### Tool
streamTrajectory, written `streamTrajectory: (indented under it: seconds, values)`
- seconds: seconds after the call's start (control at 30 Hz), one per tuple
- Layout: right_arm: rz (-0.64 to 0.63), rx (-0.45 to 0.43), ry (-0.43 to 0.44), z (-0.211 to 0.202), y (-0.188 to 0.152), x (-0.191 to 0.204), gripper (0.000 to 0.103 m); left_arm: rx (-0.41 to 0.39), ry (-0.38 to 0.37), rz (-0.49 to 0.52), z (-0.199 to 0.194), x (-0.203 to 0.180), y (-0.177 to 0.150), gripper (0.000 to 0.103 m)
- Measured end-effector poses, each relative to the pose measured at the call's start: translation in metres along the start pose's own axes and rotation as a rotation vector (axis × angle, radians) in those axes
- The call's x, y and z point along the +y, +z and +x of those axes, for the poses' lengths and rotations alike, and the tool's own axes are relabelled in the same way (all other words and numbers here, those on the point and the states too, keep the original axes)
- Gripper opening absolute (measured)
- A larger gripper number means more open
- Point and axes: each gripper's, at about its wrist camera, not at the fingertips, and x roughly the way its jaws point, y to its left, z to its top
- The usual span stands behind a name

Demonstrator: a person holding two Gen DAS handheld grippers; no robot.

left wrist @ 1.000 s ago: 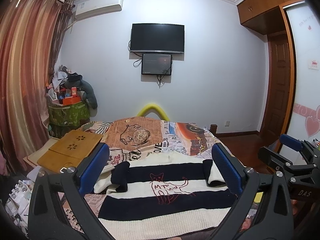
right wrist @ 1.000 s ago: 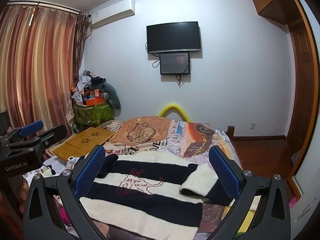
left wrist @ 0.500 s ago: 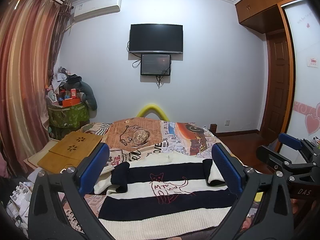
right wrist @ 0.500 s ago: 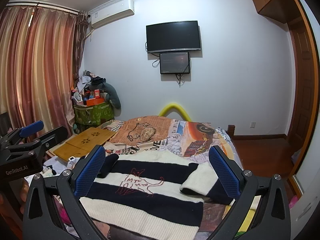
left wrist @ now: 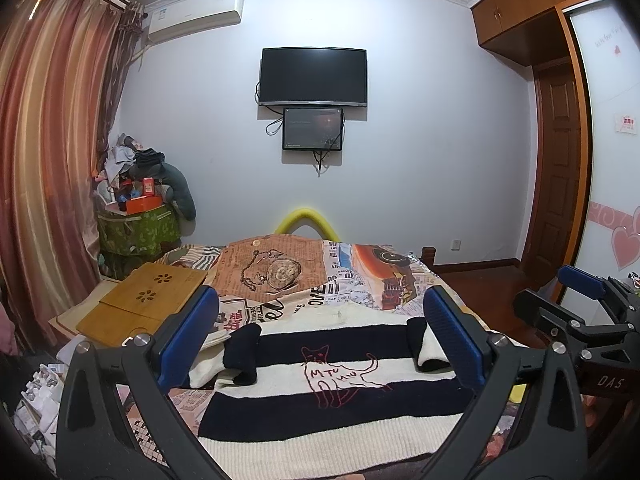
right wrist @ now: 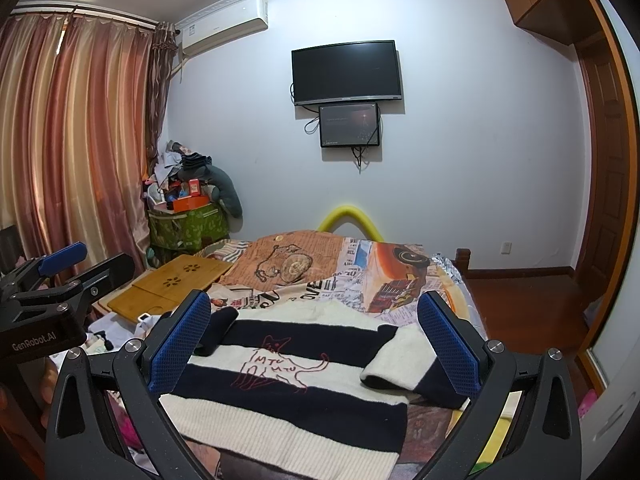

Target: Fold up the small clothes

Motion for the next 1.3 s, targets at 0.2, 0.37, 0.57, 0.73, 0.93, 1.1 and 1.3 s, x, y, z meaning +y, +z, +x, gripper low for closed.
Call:
streamTrajectory:
  seconds: [0.2,0.37,0.57,0.73,0.93,1.1,1.3]
  values:
    - [0.001,0.0,-0.001,0.0,0.0,-0.001,0.103,0.0,0.0,0.001,0.001,0.0,-0.001,0.103]
    - [0.006,0.002,-0.004,0.0,-0.001,0.002,0.103,0.002,0.001,-0.004,0.001,0.001,-0.002,0.103]
    - [0.011,0.011,-0.014,0.003,0.0,-0.001,0.103,-0.002,-0.004,0.003,0.006,0.002,-0.002,0.103]
    - [0.024,0.034,-0.028,0.014,0.0,-0.007,0.103,0.016,-0.016,-0.001,0.028,0.01,0.003,0.103]
    - [0.035,0.082,-0.058,0.047,0.001,-0.026,0.103,0.089,-0.02,0.044,0.09,0.017,0.012,0.103]
    - [0.027,0.142,-0.083,0.087,-0.003,-0.047,0.103,0.178,0.026,0.115,0.163,0.024,0.012,0.103]
    - [0.01,0.26,-0.077,0.144,-0.006,-0.08,0.103,0.378,0.039,0.122,0.266,0.049,0.003,0.103]
